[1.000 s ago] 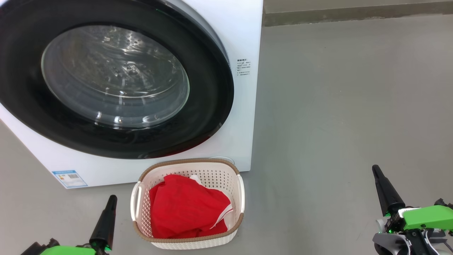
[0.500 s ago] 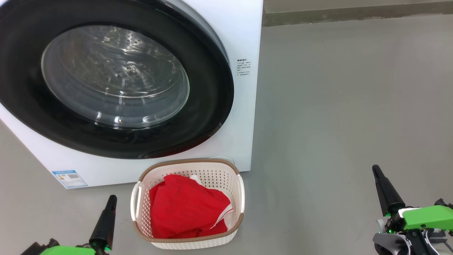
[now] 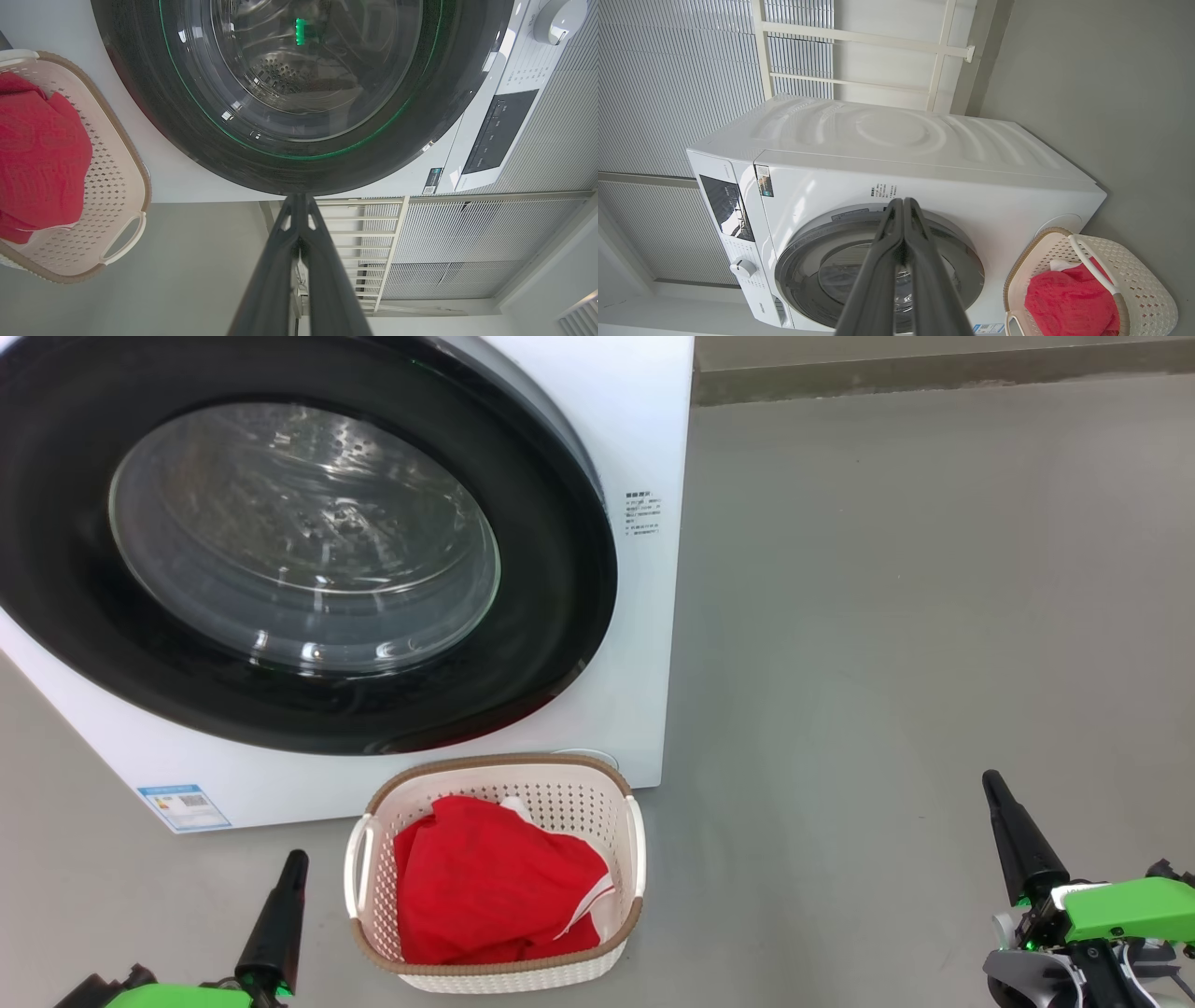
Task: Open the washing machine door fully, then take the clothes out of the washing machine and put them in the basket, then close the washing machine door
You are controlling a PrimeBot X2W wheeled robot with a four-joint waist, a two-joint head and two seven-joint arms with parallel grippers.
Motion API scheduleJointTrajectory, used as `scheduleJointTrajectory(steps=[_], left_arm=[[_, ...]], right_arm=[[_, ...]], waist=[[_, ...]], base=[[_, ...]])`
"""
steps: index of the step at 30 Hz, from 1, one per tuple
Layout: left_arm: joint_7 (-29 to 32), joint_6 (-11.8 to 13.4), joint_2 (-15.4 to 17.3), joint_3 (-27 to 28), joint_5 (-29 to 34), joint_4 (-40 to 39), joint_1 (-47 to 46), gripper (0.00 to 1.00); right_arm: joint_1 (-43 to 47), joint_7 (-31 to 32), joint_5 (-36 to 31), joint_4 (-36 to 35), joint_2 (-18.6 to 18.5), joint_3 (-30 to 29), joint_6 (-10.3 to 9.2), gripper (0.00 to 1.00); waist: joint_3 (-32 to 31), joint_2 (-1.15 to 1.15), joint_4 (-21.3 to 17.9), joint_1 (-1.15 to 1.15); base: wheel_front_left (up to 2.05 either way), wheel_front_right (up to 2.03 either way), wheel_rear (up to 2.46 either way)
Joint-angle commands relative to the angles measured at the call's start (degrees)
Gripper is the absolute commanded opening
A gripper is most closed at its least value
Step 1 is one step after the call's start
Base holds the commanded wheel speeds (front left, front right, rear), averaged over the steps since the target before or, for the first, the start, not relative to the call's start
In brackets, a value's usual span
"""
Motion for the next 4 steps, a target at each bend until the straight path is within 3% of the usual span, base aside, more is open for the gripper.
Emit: scheduleJointTrajectory(steps=[1, 4], left_arm=[[0.3, -0.4, 0.5, 2.1, -0.2, -1.2, -2.4, 0.0], [0.4, -0.4, 0.5, 2.1, -0.2, -1.2, -2.4, 0.0]], right_arm=[[-2.4, 0.3, -0.4, -1.7, -0.4, 0.8, -0.03, 0.0], [-2.4, 0.3, -0.4, -1.7, -0.4, 0.8, -0.03, 0.0]], waist=[[0.0, 0.0, 0.0, 0.0], [0.0, 0.0, 0.0, 0.0]], base=[[0.0, 0.0, 0.0], [0.0, 0.0, 0.0]])
